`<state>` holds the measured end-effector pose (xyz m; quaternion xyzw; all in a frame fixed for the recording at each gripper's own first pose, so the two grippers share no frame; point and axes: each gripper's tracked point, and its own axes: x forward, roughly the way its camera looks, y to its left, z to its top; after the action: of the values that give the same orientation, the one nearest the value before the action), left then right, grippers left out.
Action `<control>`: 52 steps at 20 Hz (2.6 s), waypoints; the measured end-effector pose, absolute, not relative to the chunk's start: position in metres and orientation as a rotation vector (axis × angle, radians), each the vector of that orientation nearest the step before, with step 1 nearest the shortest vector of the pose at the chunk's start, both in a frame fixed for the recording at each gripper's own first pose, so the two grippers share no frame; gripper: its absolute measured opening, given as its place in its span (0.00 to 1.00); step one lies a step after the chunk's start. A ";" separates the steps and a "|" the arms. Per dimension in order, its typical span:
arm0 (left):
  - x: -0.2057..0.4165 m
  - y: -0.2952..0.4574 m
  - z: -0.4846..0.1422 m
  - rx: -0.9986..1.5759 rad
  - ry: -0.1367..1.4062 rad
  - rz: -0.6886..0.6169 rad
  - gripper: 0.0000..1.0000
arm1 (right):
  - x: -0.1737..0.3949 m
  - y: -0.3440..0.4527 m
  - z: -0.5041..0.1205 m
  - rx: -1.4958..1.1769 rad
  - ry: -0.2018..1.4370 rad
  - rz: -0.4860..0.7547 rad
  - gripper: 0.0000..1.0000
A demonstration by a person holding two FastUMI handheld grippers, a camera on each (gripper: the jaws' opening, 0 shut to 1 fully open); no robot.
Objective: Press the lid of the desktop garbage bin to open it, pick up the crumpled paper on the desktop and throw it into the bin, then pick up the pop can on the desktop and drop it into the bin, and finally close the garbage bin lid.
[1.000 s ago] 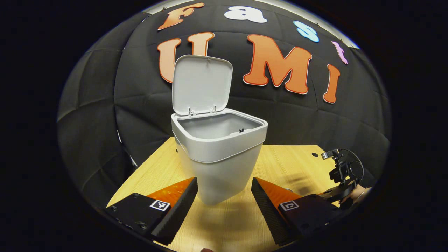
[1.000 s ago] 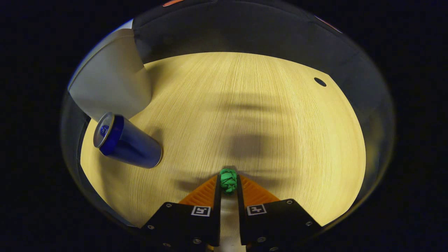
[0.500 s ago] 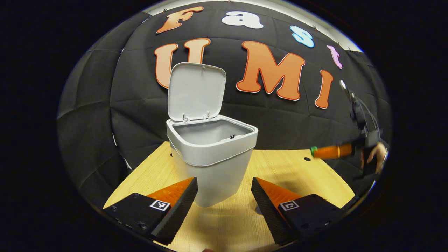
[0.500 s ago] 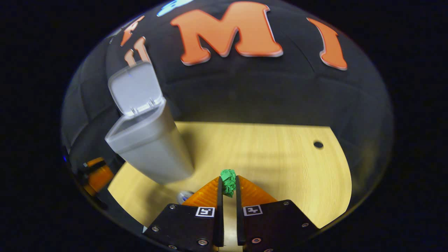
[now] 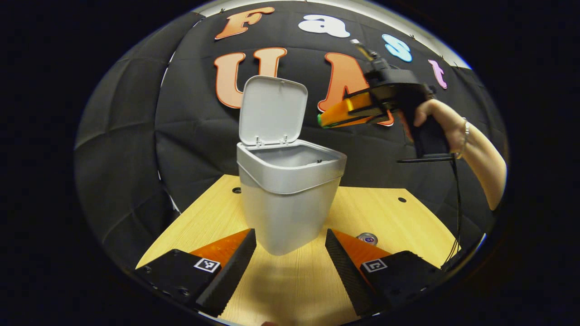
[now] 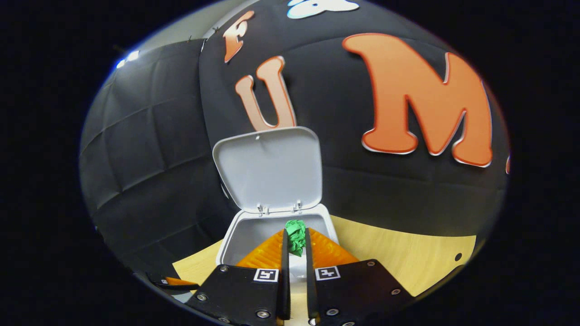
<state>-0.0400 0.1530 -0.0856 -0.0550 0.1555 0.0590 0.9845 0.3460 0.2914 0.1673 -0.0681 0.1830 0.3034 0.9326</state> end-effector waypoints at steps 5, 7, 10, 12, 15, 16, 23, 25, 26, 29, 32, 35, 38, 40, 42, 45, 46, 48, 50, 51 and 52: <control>-0.050 0.174 -0.082 -0.119 0.304 0.150 0.96 | 0.361 0.284 0.139 -0.247 0.433 0.601 0.47; -0.048 0.177 -0.084 -0.128 0.307 0.151 0.96 | 0.361 0.283 0.137 -0.247 0.438 0.598 0.55; -0.040 0.169 -0.081 -0.138 0.283 0.118 0.96 | 0.350 0.272 0.143 -0.165 0.443 0.618 0.63; -0.034 0.150 -0.077 -0.140 0.260 0.072 0.95 | 0.335 0.245 0.157 -0.087 0.424 0.623 0.63; -0.021 0.119 -0.091 -0.107 0.294 0.031 0.95 | 0.319 0.183 0.175 0.010 0.359 0.553 0.69; -0.018 0.109 -0.094 -0.089 0.299 0.016 0.95 | 0.314 0.155 0.177 0.028 0.335 0.510 0.72; -0.003 0.024 -0.128 -0.059 0.323 -0.096 0.95 | 0.259 -0.026 0.160 0.074 0.147 0.117 0.94; 0.000 -0.003 -0.137 -0.067 0.321 -0.130 0.95 | 0.241 -0.056 0.149 0.090 0.138 0.067 0.94; 0.002 -0.013 -0.144 -0.057 0.325 -0.144 0.95 | 0.235 -0.068 0.143 0.093 0.150 0.056 0.94; 0.015 -0.039 -0.178 -0.013 0.350 -0.175 0.95 | 0.222 -0.105 0.129 0.076 0.185 0.006 0.94; 0.034 -0.055 -0.231 0.032 0.468 -0.192 0.95 | 0.213 -0.132 0.135 0.090 0.175 -0.026 0.94; 0.058 -0.055 -0.273 0.065 0.535 -0.160 0.98 | 0.211 -0.152 0.134 0.087 0.178 -0.047 0.94; 0.071 -0.056 -0.286 0.022 0.565 -0.154 0.98 | 0.205 -0.167 0.128 0.075 0.191 -0.060 0.94; 0.074 -0.052 -0.298 0.017 0.593 -0.130 0.98 | 0.202 -0.177 0.123 0.064 0.208 -0.072 0.94; 0.070 -0.054 -0.296 -0.004 0.614 -0.119 0.97 | 0.204 -0.176 0.122 0.067 0.214 -0.080 0.94; 0.068 -0.051 -0.272 -0.008 0.585 -0.101 0.80 | 0.204 -0.177 0.122 0.072 0.222 -0.084 0.94; 0.065 -0.050 -0.257 -0.008 0.567 -0.103 0.80 | 0.203 -0.178 0.121 0.076 0.222 -0.081 0.94; 0.062 -0.045 -0.212 -0.002 0.519 -0.094 0.80 | 0.202 -0.179 0.122 0.078 0.217 -0.067 0.94; 0.057 -0.032 -0.157 0.014 0.438 -0.077 0.80 | 0.202 -0.177 0.125 0.075 0.205 -0.044 0.94; 0.061 -0.015 -0.128 0.027 0.403 -0.051 0.79 | 0.203 -0.176 0.126 0.077 0.198 -0.030 0.94; 0.064 0.000 -0.100 0.034 0.369 -0.024 0.78 | 0.201 -0.174 0.127 0.084 0.198 -0.018 0.94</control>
<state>0.0643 -0.0001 -0.0998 0.0170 0.1833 -0.0118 0.9828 0.2008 -0.1742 0.1273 0.0420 0.0990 -0.0088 0.9942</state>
